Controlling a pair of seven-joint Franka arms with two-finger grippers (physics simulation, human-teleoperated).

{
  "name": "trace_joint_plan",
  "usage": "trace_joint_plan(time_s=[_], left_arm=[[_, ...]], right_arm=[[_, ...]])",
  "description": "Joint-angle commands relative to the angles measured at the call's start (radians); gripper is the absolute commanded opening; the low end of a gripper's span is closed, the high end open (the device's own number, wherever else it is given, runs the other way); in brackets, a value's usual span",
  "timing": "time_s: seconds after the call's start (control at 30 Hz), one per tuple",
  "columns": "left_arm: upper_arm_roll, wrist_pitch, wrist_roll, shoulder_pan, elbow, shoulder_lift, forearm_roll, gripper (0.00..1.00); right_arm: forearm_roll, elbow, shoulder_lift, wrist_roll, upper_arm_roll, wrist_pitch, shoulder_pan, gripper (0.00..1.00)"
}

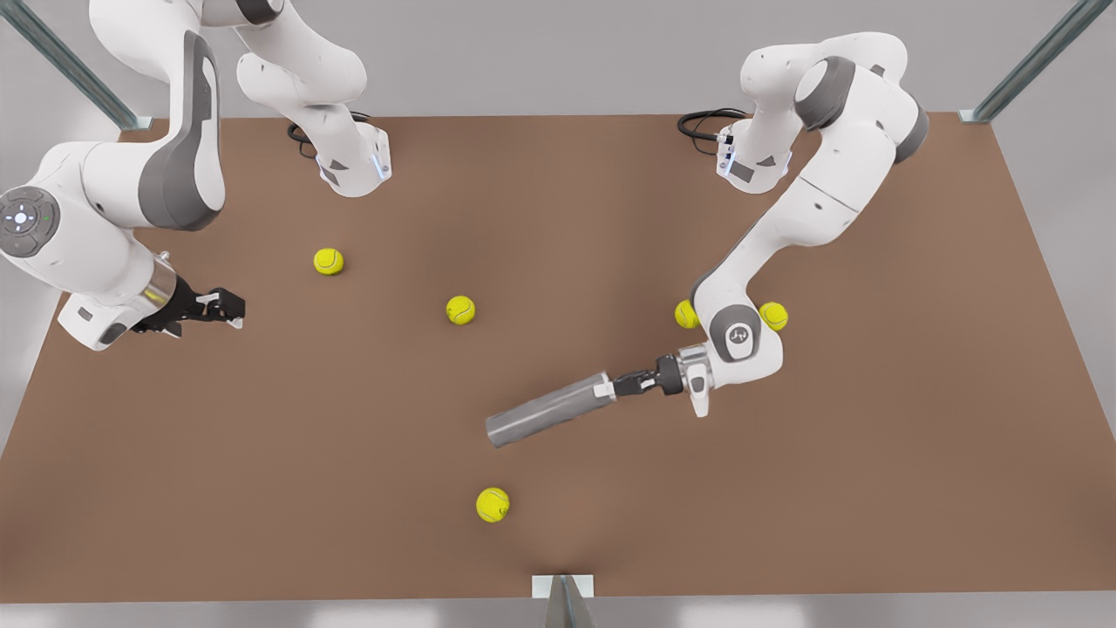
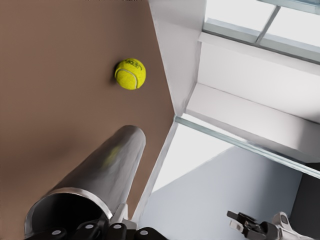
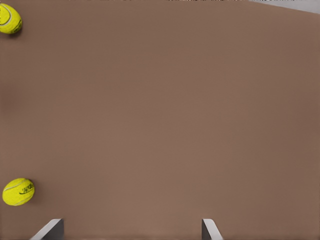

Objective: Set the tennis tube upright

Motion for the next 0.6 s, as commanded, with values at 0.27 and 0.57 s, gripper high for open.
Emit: trace_joint_plan(time_s=[0.27, 0.57], left_arm=[[0.005, 0.002, -0.095, 0.001, 0.006, -0.018, 0.08, 0.21], [0.006, 0.002, -0.313, 0.005, 0.022, -0.073, 0.247, 0.21]], right_arm=[[0.0, -0.001, -0.003, 0.0, 0.0, 0.0, 0.0, 1.0], [0.002, -0.001, -0.003, 0.0, 0.002, 0.0, 0.0, 1.0]])
